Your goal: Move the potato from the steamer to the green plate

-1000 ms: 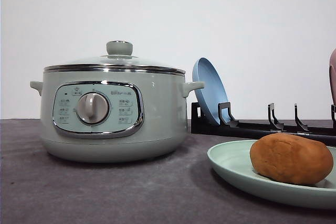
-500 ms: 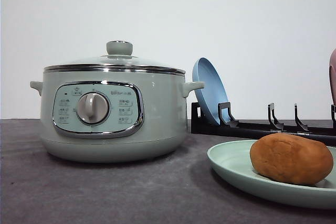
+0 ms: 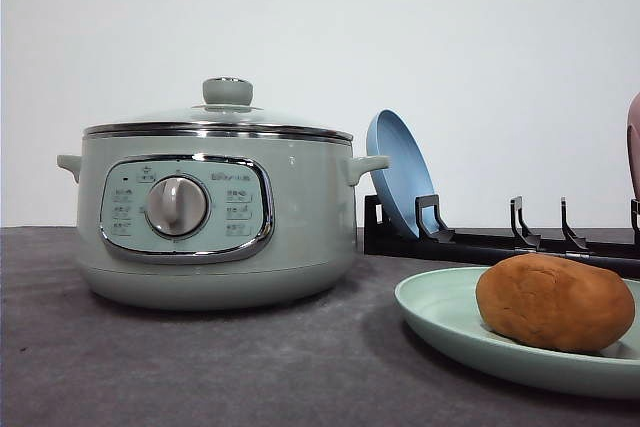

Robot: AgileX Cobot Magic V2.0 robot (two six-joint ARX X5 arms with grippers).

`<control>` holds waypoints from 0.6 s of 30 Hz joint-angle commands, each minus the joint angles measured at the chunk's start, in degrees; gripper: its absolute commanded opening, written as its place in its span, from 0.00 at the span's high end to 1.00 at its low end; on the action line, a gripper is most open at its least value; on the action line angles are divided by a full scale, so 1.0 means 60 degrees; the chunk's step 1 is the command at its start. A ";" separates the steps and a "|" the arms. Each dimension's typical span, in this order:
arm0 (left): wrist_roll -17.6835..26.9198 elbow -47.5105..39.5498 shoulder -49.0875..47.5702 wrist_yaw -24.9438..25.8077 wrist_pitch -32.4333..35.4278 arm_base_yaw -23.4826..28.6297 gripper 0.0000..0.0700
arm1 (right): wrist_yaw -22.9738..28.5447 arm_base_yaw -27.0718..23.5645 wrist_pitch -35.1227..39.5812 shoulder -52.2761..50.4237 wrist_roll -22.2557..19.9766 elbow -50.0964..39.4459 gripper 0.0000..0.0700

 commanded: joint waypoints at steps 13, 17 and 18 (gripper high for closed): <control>-0.0022 -0.0193 -0.0018 0.0004 -0.0069 0.0003 1.00 | 0.0000 0.0033 0.0124 -0.0007 -0.0073 -0.0044 0.99; -0.0022 -0.0193 -0.0018 0.0008 -0.0069 0.0004 1.00 | 0.0000 0.0033 0.0124 -0.0007 -0.0073 -0.0044 0.99; -0.0022 -0.0193 -0.0018 0.0005 -0.0069 0.0004 1.00 | 0.0000 0.0033 0.0124 -0.0007 -0.0073 -0.0044 0.99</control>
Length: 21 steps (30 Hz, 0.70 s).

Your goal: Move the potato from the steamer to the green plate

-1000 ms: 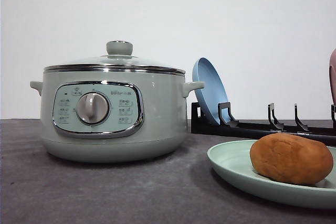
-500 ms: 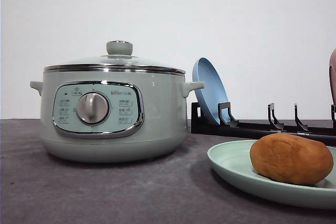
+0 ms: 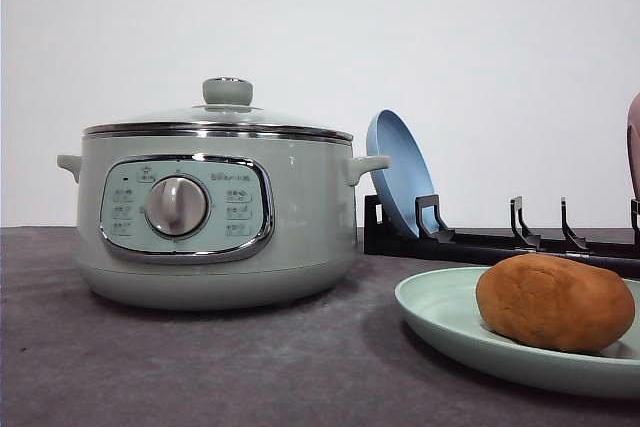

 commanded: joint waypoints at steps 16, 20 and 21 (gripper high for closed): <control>-0.0022 -0.0193 -0.0018 0.0007 -0.0069 0.0000 1.00 | 0.0000 0.0033 0.0120 -0.0007 -0.0073 -0.0044 0.99; -0.0022 -0.0193 -0.0018 0.0004 -0.0069 0.0000 1.00 | 0.0000 0.0033 0.0123 -0.0007 -0.0073 -0.0044 0.99; -0.0022 -0.0193 -0.0018 0.0004 -0.0069 0.0000 1.00 | 0.0000 0.0033 0.0124 -0.0007 -0.0073 -0.0044 0.99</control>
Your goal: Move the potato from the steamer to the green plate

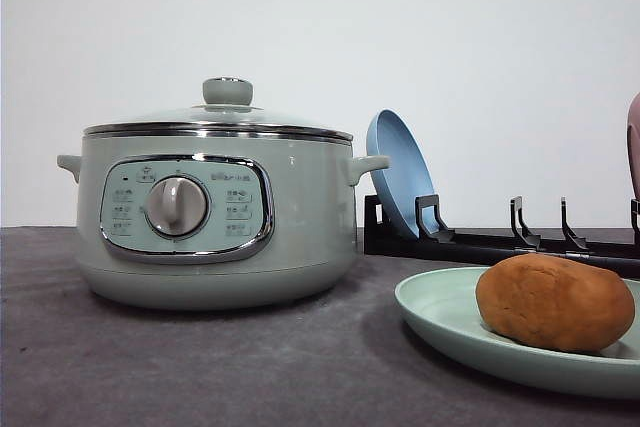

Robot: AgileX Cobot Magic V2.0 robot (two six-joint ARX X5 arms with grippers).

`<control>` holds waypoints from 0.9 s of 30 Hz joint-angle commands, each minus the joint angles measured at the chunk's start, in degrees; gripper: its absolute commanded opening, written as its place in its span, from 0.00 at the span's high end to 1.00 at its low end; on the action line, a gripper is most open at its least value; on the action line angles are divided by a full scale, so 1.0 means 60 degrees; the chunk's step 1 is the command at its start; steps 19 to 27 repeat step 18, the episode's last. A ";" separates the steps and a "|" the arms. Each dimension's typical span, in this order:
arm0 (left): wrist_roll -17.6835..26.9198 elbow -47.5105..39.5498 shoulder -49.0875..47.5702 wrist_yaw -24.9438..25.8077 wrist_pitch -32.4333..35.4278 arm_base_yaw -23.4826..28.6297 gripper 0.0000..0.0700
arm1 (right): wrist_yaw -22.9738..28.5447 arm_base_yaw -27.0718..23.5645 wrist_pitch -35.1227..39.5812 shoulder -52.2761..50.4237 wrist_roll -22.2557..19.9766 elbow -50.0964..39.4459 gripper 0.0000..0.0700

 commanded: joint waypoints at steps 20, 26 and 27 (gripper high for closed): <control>-0.0022 -0.0193 -0.0018 0.0007 -0.0069 0.0000 1.00 | 0.0000 0.0033 0.0121 -0.0007 -0.0073 -0.0044 0.99; -0.0022 -0.0193 -0.0018 0.0007 -0.0069 0.0000 1.00 | 0.0000 0.0033 0.0121 -0.0007 -0.0073 -0.0044 0.99; -0.0022 -0.0193 -0.0018 0.0007 -0.0069 0.0000 1.00 | 0.0000 0.0033 0.0121 -0.0007 -0.0073 -0.0044 0.99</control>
